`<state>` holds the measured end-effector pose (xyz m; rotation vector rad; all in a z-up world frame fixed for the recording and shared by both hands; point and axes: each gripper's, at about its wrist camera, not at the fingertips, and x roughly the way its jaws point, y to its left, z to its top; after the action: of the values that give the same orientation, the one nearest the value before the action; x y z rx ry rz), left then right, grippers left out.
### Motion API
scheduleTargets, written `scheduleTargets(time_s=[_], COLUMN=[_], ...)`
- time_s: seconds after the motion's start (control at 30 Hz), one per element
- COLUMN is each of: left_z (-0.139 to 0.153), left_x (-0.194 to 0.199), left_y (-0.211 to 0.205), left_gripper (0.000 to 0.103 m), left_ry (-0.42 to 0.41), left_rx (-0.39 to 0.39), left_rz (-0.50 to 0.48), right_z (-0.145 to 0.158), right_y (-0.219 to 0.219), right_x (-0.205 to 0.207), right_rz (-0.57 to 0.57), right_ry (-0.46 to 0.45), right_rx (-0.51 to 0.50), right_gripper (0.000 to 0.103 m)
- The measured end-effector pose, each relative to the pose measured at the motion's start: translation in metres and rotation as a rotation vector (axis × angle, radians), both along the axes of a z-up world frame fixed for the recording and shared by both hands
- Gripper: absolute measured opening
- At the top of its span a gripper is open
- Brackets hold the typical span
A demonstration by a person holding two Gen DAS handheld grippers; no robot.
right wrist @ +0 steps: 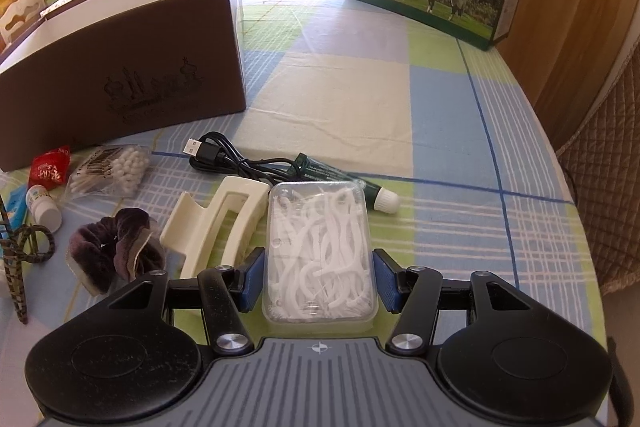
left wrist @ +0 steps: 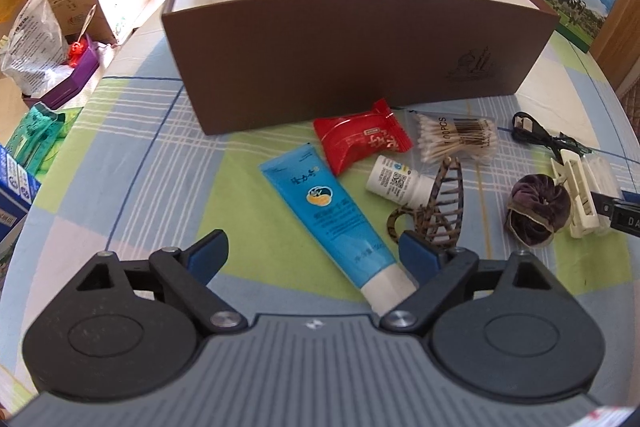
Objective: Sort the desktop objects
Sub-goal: 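Grasp the blue hand-cream tube with the left gripper while the right grasps the floss box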
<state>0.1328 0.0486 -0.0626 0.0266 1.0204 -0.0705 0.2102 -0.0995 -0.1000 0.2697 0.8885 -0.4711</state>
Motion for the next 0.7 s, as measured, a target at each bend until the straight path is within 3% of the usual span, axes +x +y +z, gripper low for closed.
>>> scheduleTargets(time_s=[0.1, 0.37, 0.43, 0.7], left_z=[-0.005, -0.017, -0.019, -0.016], left_x=[0.005, 0.02, 0.021, 0.017], left_y=[-0.002, -0.004, -0.002, 0.013], left_gripper=[0.084, 0.061, 0.047, 0.033], left_ry=[0.003, 0.015, 0.019, 0.022], left_rx=[-0.003, -0.024, -0.058, -0.077], left_rz=[-0.008, -0.039, -0.058, -0.088], right_z=[0.0, 0.0, 0.0, 0.0], right_y=[-0.002, -0.003, -0.003, -0.003], right_x=[-0.001, -0.006, -0.006, -0.007], right_rz=[-0.013, -0.02, -0.02, -0.018], right_ry=[-0.007, -0.011, -0.011, -0.006], right_rx=[0.017, 0.027, 0.028, 0.031], right_gripper=[0.054, 0.054, 0.054, 0.054])
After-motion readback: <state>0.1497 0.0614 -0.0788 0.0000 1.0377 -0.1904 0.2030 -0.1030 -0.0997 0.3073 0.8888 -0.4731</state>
